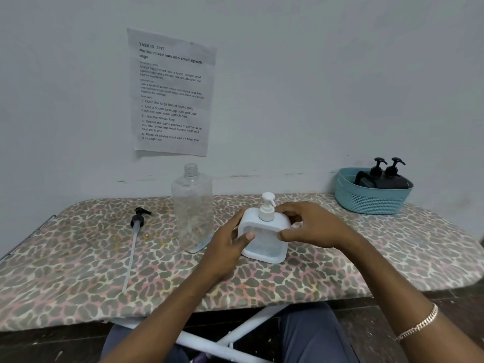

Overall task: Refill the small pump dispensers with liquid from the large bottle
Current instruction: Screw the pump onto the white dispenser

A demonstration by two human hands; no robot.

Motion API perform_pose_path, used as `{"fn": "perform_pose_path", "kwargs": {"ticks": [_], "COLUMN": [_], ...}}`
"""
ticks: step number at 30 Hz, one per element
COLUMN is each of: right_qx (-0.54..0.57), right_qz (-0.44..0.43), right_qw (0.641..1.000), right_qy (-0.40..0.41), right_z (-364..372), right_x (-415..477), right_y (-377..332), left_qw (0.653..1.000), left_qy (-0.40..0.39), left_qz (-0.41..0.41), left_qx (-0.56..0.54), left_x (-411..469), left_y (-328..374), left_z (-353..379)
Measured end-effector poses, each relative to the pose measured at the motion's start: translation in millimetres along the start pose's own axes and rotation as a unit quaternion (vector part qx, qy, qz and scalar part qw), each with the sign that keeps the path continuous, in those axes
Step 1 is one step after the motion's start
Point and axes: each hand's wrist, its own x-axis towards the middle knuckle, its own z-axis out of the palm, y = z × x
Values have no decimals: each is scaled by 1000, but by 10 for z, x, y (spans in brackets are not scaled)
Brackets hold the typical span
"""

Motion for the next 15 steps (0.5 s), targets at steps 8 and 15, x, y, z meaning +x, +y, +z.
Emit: {"fn": "perform_pose_path", "kwargs": {"ticks": [8, 15], "right_qx": [6, -2], "right_qz": [63, 88], "right_qw": [993, 970], "right_qy": [97, 229], "right_z": [-396, -967], "right_x": [1, 47], "right_y": [160, 224], "left_qw": [989, 975], "left_qy": [101, 164], "left_qz": [37, 62], "left_qx": [102, 136], "left_x": [534, 1342], "left_y": [171, 625], "left_z": [334, 725]}}
